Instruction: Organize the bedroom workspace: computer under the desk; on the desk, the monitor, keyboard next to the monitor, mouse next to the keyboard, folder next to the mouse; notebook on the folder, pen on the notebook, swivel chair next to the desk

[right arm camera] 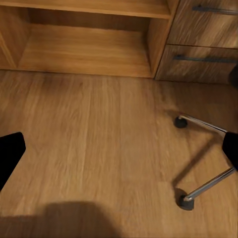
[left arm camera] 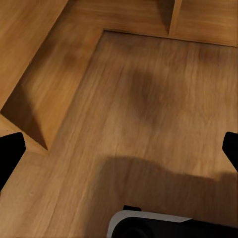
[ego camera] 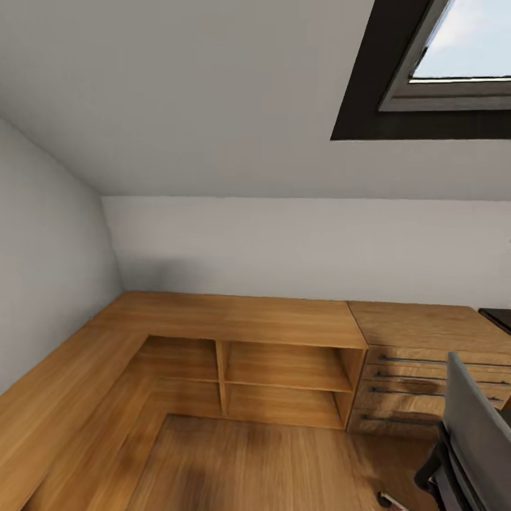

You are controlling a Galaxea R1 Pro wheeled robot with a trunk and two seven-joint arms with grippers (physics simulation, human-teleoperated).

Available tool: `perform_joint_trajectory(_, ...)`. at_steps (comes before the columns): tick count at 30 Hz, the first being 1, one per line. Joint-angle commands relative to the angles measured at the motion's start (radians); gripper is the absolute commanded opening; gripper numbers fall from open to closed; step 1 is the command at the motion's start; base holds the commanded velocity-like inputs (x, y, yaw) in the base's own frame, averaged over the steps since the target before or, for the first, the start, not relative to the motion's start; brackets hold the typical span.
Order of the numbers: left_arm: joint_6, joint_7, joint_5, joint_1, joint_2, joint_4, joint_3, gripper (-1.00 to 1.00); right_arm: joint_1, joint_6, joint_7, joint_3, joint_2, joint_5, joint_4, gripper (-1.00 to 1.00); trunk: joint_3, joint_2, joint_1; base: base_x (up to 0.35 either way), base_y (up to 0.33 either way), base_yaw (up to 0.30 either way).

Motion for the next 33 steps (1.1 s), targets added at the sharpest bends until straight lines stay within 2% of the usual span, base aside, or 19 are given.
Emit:
perform_joint_trajectory(1, -0.001, 0.008, 0.003, 0.0, 0.0, -0.002, -0.009, 1.0, -0.001, -0.002, -0.01, 0.008, 0.001, 0.001, 0.002, 1.0, -0.003, -0.002, 0.001, 0.224, 0.215, -0.153)
perform_joint_trajectory(19, -0.001, 0.006, 0.003, 0.0, 0.0, -0.003, -0.009, 1.0, -0.001, -0.002, -0.01, 0.008, 0.001, 0.001, 0.002, 1.0, -0.029, -0.002, 0.001, 0.241, 0.223, -0.151)
perform_joint_trajectory(28, -0.001, 0.003, 0.003, 0.0, 0.0, -0.003, -0.009, 1.0, -0.001, -0.002, -0.01, 0.008, 0.001, 0.002, 0.002, 1.0, -0.042, -0.002, 0.001, 0.035, 0.029, -0.151)
perform_joint_trajectory(33, -0.001, 0.004, 0.003, 0.0, 0.0, -0.003, -0.009, 1.0, -0.001, -0.002, -0.01, 0.008, 0.001, 0.002, 0.002, 1.0, -0.049, -0.002, 0.001, 0.134, 0.17, -0.151)
